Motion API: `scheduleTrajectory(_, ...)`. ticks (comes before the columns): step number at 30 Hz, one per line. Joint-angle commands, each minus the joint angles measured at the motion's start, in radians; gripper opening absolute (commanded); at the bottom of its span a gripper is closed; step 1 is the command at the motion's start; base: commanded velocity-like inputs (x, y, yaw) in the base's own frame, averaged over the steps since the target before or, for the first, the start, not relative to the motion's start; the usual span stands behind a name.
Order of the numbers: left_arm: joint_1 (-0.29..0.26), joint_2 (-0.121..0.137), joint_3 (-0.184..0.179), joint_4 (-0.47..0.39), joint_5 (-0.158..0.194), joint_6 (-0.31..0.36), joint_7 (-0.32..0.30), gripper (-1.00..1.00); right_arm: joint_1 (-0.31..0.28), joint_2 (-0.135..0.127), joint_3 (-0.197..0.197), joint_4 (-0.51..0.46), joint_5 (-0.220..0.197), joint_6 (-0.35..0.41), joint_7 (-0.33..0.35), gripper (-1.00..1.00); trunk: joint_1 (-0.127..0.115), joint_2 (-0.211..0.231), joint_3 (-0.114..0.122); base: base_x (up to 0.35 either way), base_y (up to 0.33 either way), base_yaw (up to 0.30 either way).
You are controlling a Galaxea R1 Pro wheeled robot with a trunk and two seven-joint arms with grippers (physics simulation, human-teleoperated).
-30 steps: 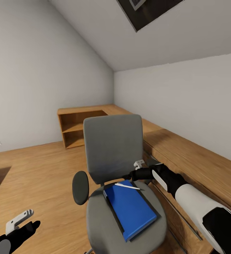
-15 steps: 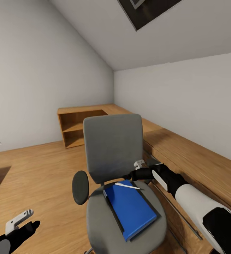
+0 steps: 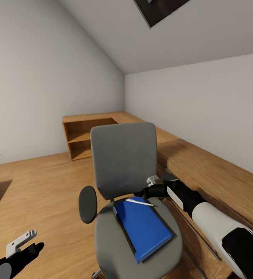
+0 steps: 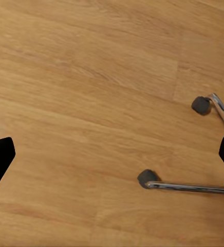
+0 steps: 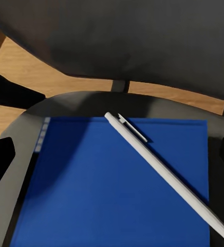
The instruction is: In the bedroom, organize the workspace by keeping the computer under the desk, ensuring the monitor is on the desk, placing the keyboard on the desk next to the monitor, placing the mouse on the desk next to the keyboard, moving the folder from the swivel chair onto the desk next to the mouse, stacking the notebook on top of the folder with the pen on top of the notebook, and positioning the swivel chair next to the desk.
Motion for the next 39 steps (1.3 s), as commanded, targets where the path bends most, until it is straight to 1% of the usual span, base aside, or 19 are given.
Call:
scheduleTrajectory(1,-0.001,0.000,0.000,-0.001,0.011,0.004,0.008,1.00,-0.001,-0.001,0.005,-0.001,-0.008,0.006,-0.001,1.00,0.000,-0.001,-0.003,0.000,0.000,0.000)
scheduleTrajectory(20,-0.001,0.000,0.001,-0.001,0.011,0.004,0.008,1.00,-0.001,-0.001,0.005,0.000,-0.007,0.005,-0.001,1.00,0.000,-0.001,-0.031,0.000,0.000,0.000)
scheduleTrajectory(34,-0.001,0.000,0.001,-0.001,0.011,0.004,0.008,1.00,-0.001,-0.002,0.004,0.000,-0.007,0.005,-0.001,1.00,0.000,-0.001,-0.034,0.000,0.000,0.000)
scheduleTrajectory(39,-0.001,0.001,0.001,-0.001,0.011,0.004,0.008,1.00,-0.001,-0.003,0.004,0.000,-0.016,0.004,0.001,1.00,0.000,-0.001,-0.035,0.000,0.000,0.015)
